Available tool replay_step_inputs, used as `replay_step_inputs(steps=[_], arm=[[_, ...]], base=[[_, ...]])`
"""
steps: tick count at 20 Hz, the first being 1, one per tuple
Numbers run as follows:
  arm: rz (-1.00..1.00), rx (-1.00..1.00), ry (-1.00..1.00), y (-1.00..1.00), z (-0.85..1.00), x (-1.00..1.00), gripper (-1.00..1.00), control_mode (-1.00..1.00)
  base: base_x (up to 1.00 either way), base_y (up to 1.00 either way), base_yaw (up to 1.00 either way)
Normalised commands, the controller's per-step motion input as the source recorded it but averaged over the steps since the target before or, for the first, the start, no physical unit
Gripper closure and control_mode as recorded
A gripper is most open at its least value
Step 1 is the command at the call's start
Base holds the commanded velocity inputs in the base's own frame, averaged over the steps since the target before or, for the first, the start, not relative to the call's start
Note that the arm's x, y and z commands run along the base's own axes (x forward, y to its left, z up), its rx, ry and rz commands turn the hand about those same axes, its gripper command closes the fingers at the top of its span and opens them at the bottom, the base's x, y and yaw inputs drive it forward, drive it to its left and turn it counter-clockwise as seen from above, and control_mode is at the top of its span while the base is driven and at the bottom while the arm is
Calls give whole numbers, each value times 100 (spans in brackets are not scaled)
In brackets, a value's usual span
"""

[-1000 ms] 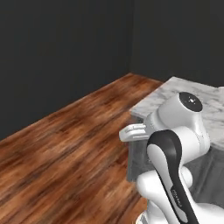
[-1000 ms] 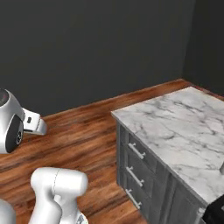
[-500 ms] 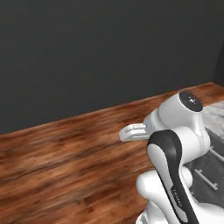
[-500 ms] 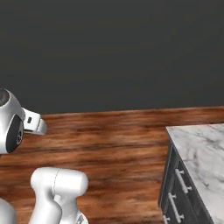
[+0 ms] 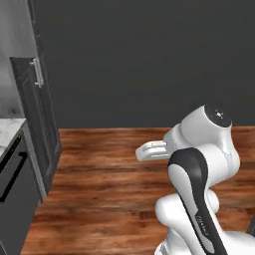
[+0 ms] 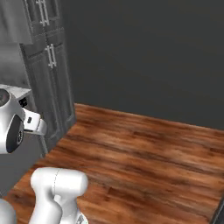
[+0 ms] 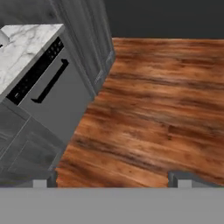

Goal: Collect the turmeric, ketchup, and shaker from the cabinet and place them next to the stove.

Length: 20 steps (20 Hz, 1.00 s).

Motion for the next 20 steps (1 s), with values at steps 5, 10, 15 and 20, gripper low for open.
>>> replay_step_inputs(steps=[5, 10, 15, 20], arm=[[0, 0, 0, 0, 0, 0, -100, 100], [0, 0, 0, 0, 0, 0, -100, 100], [0, 0, 0, 0, 0, 0, -100, 100], [0, 0, 0, 0, 0, 0, -100, 100]], base=[[5, 20, 65], [72, -8, 55], [92, -9, 50], [87, -14, 47]])
